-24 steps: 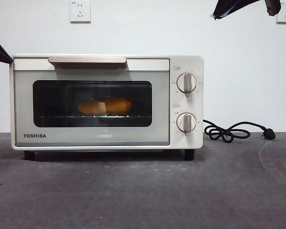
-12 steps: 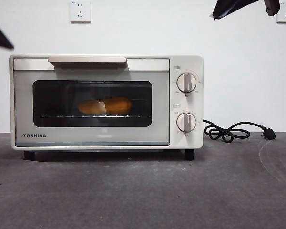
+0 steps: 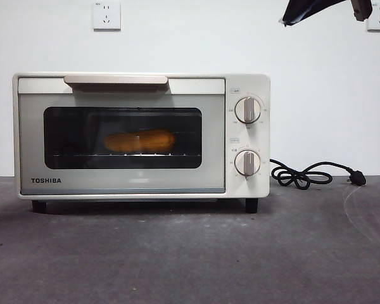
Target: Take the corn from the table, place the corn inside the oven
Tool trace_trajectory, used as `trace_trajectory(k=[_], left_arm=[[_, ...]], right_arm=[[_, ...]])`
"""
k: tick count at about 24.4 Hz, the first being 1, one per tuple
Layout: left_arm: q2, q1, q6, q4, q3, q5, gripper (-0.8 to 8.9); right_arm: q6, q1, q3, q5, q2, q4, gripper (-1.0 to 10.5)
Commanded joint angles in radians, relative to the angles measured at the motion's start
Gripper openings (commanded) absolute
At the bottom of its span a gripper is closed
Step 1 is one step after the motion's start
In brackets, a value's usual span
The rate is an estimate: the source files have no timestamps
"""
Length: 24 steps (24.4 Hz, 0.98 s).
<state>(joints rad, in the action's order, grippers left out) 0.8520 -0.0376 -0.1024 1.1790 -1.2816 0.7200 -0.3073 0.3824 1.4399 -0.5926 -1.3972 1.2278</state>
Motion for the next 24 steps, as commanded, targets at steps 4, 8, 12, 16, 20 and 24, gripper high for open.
trace_trajectory(k=[4,8,12,16,20,24], left_arm=[[-0.151,0.030,0.047,0.074,0.002,-0.155,-0.07],[-0.172,0.030,0.046,0.130,0.002,-0.197,-0.07],[-0.164,0.030,0.046,0.137,0.002,-0.197,-0.04],[-0.140,0.030,0.049,0.135,0.002,-0.197,-0.03],[-0.091,0.030,0.049,0.128,0.002,-0.197,-0.03],[-0.018,0.030,0.049,0.128,0.002,-0.196,-0.03]], right_arm=[[-0.010,0.003,0.005,-0.002,0.002,0.006,0.0],[-0.010,0.003,0.005,-0.002,0.002,0.006,0.0],[-0.002,0.003,0.005,-0.002,0.002,0.006,0.0],[0.004,0.003,0.005,-0.002,0.002,-0.002,0.0],[-0.001,0.003,0.005,0.010,0.002,-0.037,0.0],[-0.001,0.003,0.005,0.037,0.002,-0.113,0.0]])
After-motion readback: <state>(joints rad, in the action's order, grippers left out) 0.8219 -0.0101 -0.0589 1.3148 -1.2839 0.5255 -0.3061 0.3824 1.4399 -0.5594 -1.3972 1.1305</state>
